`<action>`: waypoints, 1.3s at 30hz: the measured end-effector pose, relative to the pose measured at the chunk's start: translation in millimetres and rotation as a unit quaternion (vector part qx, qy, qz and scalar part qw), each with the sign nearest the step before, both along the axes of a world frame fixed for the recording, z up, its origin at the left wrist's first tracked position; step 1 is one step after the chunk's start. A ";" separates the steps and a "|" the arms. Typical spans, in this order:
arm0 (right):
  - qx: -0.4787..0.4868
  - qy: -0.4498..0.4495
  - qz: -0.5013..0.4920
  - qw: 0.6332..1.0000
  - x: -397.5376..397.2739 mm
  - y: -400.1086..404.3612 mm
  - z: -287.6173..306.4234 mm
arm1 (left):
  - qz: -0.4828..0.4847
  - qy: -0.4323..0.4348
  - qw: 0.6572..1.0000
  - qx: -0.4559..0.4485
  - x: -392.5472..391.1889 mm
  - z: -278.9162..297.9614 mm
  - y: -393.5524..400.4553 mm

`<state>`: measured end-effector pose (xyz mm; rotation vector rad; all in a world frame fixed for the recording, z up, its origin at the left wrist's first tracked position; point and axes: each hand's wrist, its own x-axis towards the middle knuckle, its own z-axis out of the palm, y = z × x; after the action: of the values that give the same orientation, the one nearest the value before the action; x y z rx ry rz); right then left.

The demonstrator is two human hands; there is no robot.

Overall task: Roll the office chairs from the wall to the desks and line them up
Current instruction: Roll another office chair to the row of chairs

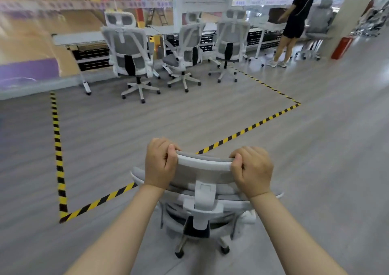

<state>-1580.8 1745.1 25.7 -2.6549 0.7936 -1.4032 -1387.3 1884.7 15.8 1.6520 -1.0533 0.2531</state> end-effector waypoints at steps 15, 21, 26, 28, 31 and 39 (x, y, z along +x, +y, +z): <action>0.031 -0.022 0.154 0.987 307.2 -105.0 -2.0 | 0.156 -0.156 0.975 0.042 234.9 -6.9 -27.3; 0.063 -0.019 0.203 0.977 435.1 -132.8 0.1 | 0.143 -0.201 0.965 0.093 340.8 -6.1 -33.0; 0.093 -0.021 0.227 0.969 536.1 -148.9 -2.5 | 0.177 -0.179 0.962 0.106 419.2 -8.3 -46.1; 0.100 -0.022 0.241 0.965 578.0 -156.3 -3.3 | 0.196 -0.175 0.959 0.110 452.8 -7.2 -51.8; 0.102 -0.031 0.255 0.961 640.4 -166.3 -5.3 | 0.222 -0.167 0.955 0.107 501.9 -8.3 -60.2; 0.108 -0.061 0.316 0.941 812.6 -201.7 -7.4 | 0.296 -0.176 0.933 0.101 650.2 -9.2 -95.6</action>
<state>-768.2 1543.4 18.3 -2.3081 0.0495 -1.1970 -737.0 1789.1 6.7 2.1417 -0.8258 0.8888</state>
